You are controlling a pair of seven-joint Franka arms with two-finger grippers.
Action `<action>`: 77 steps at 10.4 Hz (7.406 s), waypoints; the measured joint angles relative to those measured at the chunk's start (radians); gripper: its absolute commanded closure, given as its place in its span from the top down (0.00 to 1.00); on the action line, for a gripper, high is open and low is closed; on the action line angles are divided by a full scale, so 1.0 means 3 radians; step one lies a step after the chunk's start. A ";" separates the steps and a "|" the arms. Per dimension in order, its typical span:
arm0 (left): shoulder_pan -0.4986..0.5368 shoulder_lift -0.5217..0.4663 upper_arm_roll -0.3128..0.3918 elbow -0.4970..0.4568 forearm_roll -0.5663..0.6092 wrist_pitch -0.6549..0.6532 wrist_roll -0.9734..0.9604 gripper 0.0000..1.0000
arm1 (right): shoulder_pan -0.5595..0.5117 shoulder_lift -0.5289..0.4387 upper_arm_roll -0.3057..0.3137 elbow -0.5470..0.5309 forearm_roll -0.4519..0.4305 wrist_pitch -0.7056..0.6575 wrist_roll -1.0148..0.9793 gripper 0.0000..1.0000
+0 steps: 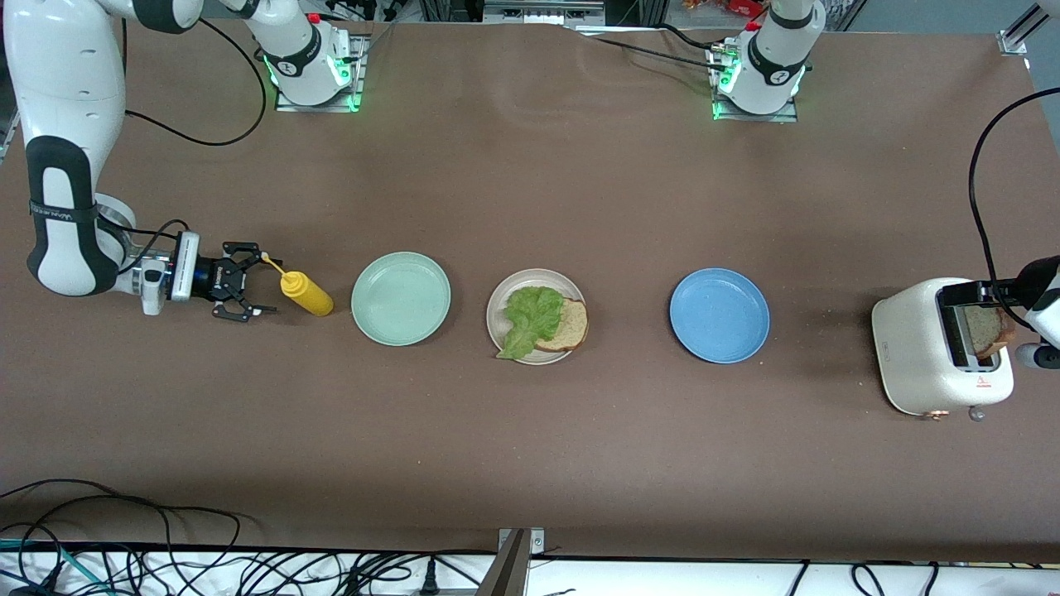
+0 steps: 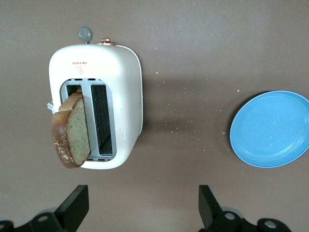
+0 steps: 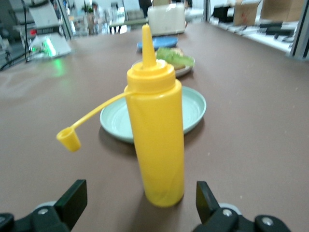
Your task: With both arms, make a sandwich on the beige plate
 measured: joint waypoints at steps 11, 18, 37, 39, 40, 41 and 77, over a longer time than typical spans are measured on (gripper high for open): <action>0.0000 0.0000 0.0000 0.0000 0.0000 0.0000 0.0000 1.00 | -0.0237 0.0027 0.0555 0.0098 0.0357 -0.0121 0.0215 0.00; 0.0000 0.0000 0.0000 0.0000 0.0000 0.0000 0.0000 1.00 | 0.0077 -0.0422 0.0568 0.0869 -0.0581 0.0197 0.2368 0.00; -0.0017 0.0000 -0.0014 0.0001 0.0000 0.0000 -0.0002 1.00 | 0.2964 -0.0221 0.0622 0.1821 -0.5509 0.1094 0.6786 0.00; -0.0029 0.0000 -0.0015 0.0001 0.0000 0.0000 -0.0002 1.00 | 0.3079 -0.0212 0.0622 0.1823 -0.5787 0.0904 0.6786 0.00; -0.0030 0.0000 -0.0015 0.0001 0.0000 0.0000 -0.0002 1.00 | 0.3114 -0.0208 0.0621 0.1823 -0.5879 0.0792 0.6786 0.00; -0.0032 0.0000 -0.0015 0.0001 0.0000 0.0000 -0.0002 1.00 | 0.3126 -0.0208 0.0619 0.1824 -0.5914 0.0704 0.6786 0.00; 0.0605 -0.0218 0.0002 -0.1465 0.0331 0.1885 0.0754 0.00 | -0.0105 0.0156 0.0532 0.0271 0.0079 -0.0363 -0.0211 1.00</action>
